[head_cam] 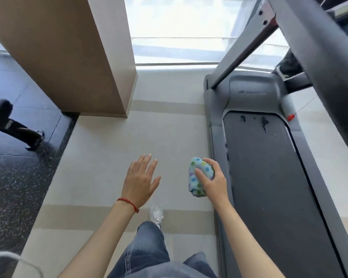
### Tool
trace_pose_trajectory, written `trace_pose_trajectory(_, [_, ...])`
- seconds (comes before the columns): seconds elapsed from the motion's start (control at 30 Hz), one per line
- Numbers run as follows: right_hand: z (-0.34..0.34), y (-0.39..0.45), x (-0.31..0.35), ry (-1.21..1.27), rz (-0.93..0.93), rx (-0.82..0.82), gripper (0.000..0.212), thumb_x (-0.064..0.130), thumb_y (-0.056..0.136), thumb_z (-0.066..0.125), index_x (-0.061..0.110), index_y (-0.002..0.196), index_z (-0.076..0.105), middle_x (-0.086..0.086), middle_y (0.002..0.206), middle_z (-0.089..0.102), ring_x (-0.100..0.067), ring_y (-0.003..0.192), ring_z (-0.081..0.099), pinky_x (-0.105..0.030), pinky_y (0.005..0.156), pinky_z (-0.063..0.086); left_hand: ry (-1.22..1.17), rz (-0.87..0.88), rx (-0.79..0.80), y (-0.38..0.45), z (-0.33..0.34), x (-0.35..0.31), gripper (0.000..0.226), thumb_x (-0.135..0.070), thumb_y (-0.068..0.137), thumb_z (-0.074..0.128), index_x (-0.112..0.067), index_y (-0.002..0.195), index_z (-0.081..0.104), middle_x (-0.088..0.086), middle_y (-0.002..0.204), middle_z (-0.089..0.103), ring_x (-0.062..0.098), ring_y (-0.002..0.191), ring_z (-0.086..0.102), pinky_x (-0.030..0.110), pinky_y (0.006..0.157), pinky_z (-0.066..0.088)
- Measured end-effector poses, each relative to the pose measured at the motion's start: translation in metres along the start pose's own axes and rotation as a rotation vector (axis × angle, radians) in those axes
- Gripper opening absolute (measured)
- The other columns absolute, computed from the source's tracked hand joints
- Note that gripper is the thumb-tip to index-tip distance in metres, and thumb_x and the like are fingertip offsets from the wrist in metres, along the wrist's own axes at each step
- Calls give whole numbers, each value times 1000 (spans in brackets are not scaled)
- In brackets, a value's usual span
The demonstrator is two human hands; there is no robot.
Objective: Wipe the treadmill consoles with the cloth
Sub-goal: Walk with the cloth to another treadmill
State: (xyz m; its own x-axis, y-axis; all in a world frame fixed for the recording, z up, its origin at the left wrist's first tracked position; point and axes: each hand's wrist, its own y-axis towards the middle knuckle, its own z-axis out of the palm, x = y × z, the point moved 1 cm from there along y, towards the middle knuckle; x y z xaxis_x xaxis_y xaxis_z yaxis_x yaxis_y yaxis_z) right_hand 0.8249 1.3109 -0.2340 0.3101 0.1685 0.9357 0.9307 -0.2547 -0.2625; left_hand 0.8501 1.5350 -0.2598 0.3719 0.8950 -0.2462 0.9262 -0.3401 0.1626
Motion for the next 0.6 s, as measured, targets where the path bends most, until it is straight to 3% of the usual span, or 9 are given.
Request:
trace_pose_trajectory(0.27, [17,106,55,73,5,-73,35,20,83,67,26,114,53,12,94,60,-6,83,64,-16,59,54,18,61,22,127,-10,43,51,-36,85,38,-2,116,60,21,121,58,37,115,52,52,91,47])
trace_pose_trajectory(0.6, [3,243,96,83,-43,-61,33,19,83,67,28,111,53,13,92,60,-2,80,61,-7,54,47,0,75,28,271,13,52,49,-38,88,37,-5,121,53,21,123,57,33,119,44,52,93,45])
